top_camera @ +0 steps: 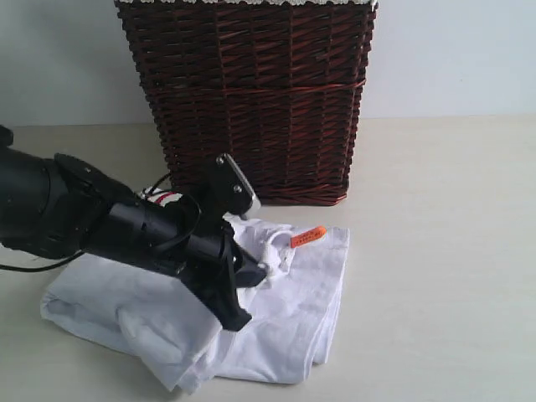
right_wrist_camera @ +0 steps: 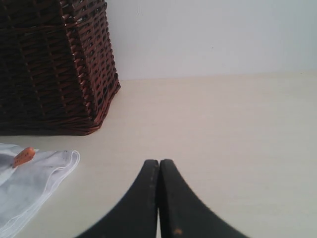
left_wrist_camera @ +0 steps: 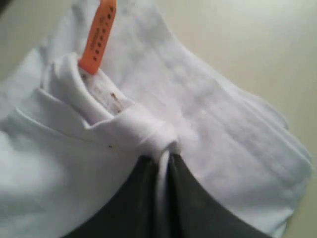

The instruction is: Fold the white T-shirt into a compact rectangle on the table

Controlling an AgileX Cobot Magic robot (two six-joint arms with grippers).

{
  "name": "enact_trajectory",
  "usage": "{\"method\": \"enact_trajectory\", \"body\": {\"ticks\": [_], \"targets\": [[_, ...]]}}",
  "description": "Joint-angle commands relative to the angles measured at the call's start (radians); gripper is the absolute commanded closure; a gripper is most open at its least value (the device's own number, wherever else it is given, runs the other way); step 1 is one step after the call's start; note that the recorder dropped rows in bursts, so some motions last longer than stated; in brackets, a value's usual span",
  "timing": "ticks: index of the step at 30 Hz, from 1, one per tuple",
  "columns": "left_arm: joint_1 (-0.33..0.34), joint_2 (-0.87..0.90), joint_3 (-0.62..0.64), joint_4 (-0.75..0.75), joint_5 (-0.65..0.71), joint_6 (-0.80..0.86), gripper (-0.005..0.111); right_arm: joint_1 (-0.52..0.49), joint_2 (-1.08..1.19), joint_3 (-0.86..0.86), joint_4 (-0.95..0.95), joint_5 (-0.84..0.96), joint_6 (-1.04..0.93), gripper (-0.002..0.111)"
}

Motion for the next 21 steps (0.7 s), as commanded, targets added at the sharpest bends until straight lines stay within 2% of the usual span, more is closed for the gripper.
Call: {"method": "enact_trajectory", "body": {"ticks": [1, 5, 9, 11, 15, 20, 21], "targets": [[0.001, -0.033, -0.049, -0.013, 0.026, -0.041, 0.107, 0.001, -0.006, 0.004, 0.003, -0.009, -0.006, 0.108], [0.001, -0.023, -0.058, -0.018, 0.044, -0.041, 0.107, 0.001, -0.006, 0.004, 0.003, -0.009, -0.006, 0.108], [0.001, -0.023, -0.082, -0.112, 0.052, -0.06, 0.107, 0.001, -0.006, 0.004, 0.003, -0.009, -0.006, 0.108], [-0.001, -0.006, -0.122, -0.181, 0.079, -0.058, 0.107, 0.001, -0.006, 0.004, 0.003, -0.009, -0.006, 0.108], [-0.011, 0.184, -0.218, -0.246, 0.081, -0.058, 0.107, 0.001, -0.006, 0.004, 0.003, -0.009, -0.004, 0.108], [-0.013, 0.214, -0.332, -0.298, 0.098, -0.073, 0.107, 0.001, -0.006, 0.004, 0.003, -0.009, -0.006, 0.108], [-0.013, 0.195, -0.349, -0.323, 0.123, -0.12, 0.107, 0.001, -0.006, 0.004, 0.003, -0.009, -0.006, 0.108]]}}
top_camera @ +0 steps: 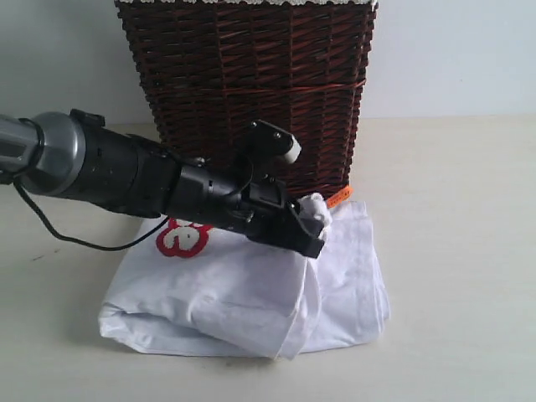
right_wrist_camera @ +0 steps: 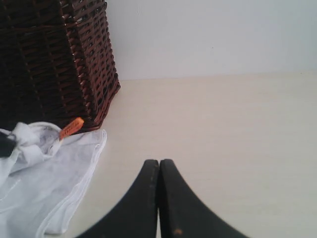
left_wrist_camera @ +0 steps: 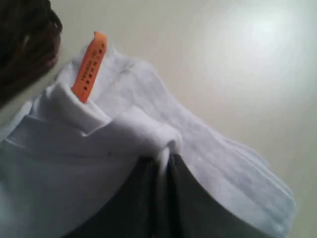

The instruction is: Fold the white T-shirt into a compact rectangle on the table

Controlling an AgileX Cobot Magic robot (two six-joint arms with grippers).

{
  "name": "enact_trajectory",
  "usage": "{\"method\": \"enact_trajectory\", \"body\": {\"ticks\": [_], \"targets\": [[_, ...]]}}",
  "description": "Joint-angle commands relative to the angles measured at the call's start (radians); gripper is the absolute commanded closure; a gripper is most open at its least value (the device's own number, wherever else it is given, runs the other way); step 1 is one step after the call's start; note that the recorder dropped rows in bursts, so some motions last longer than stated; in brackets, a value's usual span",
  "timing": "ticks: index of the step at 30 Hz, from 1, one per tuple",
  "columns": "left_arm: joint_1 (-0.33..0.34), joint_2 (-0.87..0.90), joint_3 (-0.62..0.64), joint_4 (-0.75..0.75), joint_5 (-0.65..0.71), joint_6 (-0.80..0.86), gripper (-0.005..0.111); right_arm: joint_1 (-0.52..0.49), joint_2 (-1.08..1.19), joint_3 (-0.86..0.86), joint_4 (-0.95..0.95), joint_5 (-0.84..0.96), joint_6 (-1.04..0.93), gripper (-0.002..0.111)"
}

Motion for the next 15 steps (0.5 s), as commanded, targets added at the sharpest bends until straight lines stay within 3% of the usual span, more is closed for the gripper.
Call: {"method": "enact_trajectory", "body": {"ticks": [1, 9, 15], "targets": [[-0.004, -0.029, -0.072, -0.082, 0.074, -0.072, 0.107, 0.001, -0.006, 0.004, 0.003, -0.009, -0.006, 0.108], [-0.031, -0.01, -0.117, -0.082, 0.121, -0.163, 0.107, 0.001, -0.006, 0.004, 0.003, -0.009, -0.006, 0.108], [-0.084, 0.112, -0.155, -0.082, 0.099, -0.058, 0.107, 0.001, -0.006, 0.004, 0.003, -0.009, -0.006, 0.108]]}}
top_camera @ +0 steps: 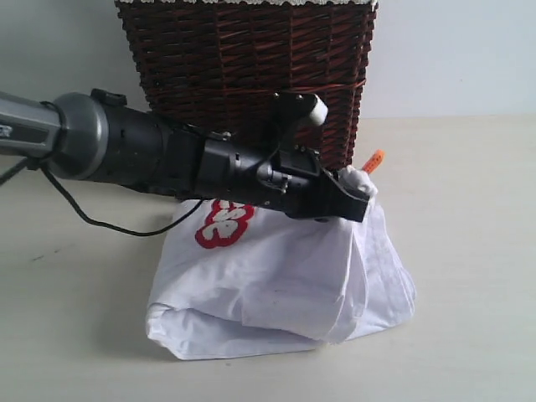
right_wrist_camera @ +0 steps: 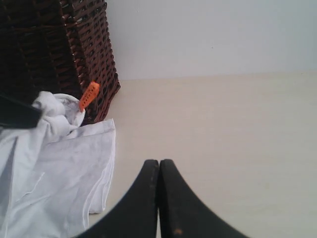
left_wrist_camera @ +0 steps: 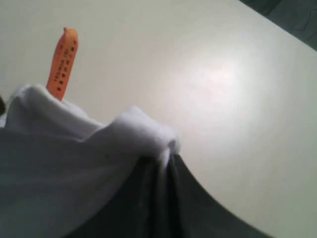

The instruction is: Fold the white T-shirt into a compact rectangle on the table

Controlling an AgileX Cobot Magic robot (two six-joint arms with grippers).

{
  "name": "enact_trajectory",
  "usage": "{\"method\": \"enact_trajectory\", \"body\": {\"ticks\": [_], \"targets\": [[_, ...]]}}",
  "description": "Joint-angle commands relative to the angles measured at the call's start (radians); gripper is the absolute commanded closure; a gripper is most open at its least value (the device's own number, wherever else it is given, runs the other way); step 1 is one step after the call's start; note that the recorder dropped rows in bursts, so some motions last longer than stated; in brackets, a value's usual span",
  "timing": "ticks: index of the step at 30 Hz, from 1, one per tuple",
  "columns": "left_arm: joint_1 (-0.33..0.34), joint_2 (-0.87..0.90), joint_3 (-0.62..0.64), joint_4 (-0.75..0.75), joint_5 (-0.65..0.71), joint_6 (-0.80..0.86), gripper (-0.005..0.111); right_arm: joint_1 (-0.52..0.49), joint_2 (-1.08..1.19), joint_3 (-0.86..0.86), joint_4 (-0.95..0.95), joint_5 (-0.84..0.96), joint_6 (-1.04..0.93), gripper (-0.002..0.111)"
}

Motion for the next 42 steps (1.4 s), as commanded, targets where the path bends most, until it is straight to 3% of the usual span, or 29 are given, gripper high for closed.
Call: {"method": "enact_trajectory", "body": {"ticks": [1, 5, 7, 13, 15, 20, 24, 29, 35, 42], "targets": [[-0.039, 0.092, -0.035, -0.011, -0.003, 0.054, 0.107, 0.001, -0.006, 0.004, 0.003, -0.009, -0.006, 0.108], [-0.039, 0.129, -0.061, -0.011, 0.005, 0.056, 0.104, 0.001, -0.006, 0.004, 0.003, -0.009, -0.006, 0.108], [-0.039, 0.139, -0.072, -0.011, 0.012, 0.063, 0.094, 0.001, -0.006, 0.004, 0.003, -0.009, -0.006, 0.108], [-0.039, 0.146, -0.083, -0.011, 0.03, 0.081, 0.04, 0.001, -0.006, 0.004, 0.003, -0.009, -0.004, 0.108], [-0.039, 0.137, -0.094, -0.011, 0.034, 0.079, 0.034, 0.001, -0.006, 0.004, 0.003, -0.009, -0.004, 0.108], [-0.005, 0.058, -0.105, -0.011, 0.022, 0.071, 0.044, 0.001, -0.006, 0.004, 0.003, -0.009, -0.006, 0.108], [0.011, 0.061, -0.105, 0.07, -0.092, 0.086, 0.076, 0.001, -0.006, 0.004, 0.003, -0.009, -0.004, 0.108], [0.026, 0.127, -0.105, 0.219, -0.076, 0.088, 0.107, 0.001, -0.006, 0.004, 0.003, -0.009, -0.006, 0.108], [0.055, 0.149, -0.103, 0.376, -0.075, -0.008, 0.107, 0.001, -0.006, 0.004, 0.003, -0.009, -0.006, 0.108], [0.094, 0.156, -0.103, 0.661, -0.06, -0.354, 0.107, 0.001, -0.006, 0.004, 0.003, -0.009, -0.005, 0.108]]}}
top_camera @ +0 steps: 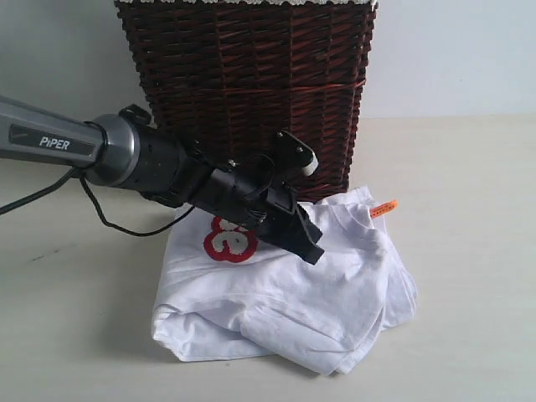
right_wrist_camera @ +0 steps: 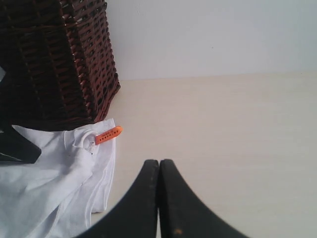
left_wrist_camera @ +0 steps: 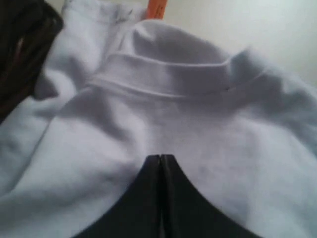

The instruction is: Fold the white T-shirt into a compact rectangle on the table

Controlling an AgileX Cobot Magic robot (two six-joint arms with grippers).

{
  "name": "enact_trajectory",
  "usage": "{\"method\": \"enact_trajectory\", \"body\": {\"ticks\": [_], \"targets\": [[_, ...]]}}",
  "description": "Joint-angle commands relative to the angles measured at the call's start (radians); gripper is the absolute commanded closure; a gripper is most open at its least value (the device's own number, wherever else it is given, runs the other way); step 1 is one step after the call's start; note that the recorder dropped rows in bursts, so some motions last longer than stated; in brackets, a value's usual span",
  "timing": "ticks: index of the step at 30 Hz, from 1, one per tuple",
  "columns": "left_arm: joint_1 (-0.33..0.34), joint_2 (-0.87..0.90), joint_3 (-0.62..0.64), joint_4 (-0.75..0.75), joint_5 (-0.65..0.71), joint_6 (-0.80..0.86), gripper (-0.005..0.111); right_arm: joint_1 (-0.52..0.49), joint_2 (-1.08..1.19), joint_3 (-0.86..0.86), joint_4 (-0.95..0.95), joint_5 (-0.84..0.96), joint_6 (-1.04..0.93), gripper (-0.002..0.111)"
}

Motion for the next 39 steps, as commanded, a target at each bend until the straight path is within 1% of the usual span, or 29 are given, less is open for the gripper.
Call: {"method": "enact_trajectory", "body": {"ticks": [1, 4, 6, 10, 15, 18, 23, 27, 34, 39], "targets": [[0.025, 0.013, 0.0, 0.233, 0.008, -0.219, 0.107, 0.001, -0.006, 0.004, 0.003, -0.009, -0.005, 0.108], [0.045, 0.014, 0.0, 0.353, 0.025, -0.234, 0.107, 0.001, -0.006, 0.004, 0.003, -0.009, -0.005, 0.108], [0.058, 0.014, 0.0, 0.394, 0.042, -0.237, 0.107, 0.001, -0.006, 0.004, 0.003, -0.009, -0.005, 0.108], [0.078, 0.014, 0.0, 0.427, 0.067, -0.237, 0.107, 0.001, -0.006, 0.004, 0.003, -0.009, -0.005, 0.108], [0.088, 0.014, 0.002, 0.481, 0.086, -0.237, 0.107, 0.001, -0.006, 0.004, 0.003, -0.009, -0.005, 0.108], [0.1, 0.014, 0.018, 0.482, 0.103, -0.237, 0.107, 0.001, -0.006, 0.004, 0.003, -0.009, -0.005, 0.108], [0.13, 0.014, 0.088, 0.484, 0.161, -0.239, 0.107, 0.001, -0.006, 0.004, 0.003, -0.009, -0.005, 0.108], [0.15, 0.004, 0.138, 0.484, 0.164, -0.239, 0.107, 0.001, -0.006, 0.004, 0.003, -0.009, -0.005, 0.108], [0.183, -0.105, 0.15, 0.417, 0.162, -0.268, 0.107, 0.001, -0.006, 0.004, 0.003, -0.009, -0.005, 0.108], [0.187, -0.208, 0.15, 0.346, 0.162, -0.268, 0.107, 0.001, -0.006, 0.004, 0.003, -0.009, -0.005, 0.108]]}}
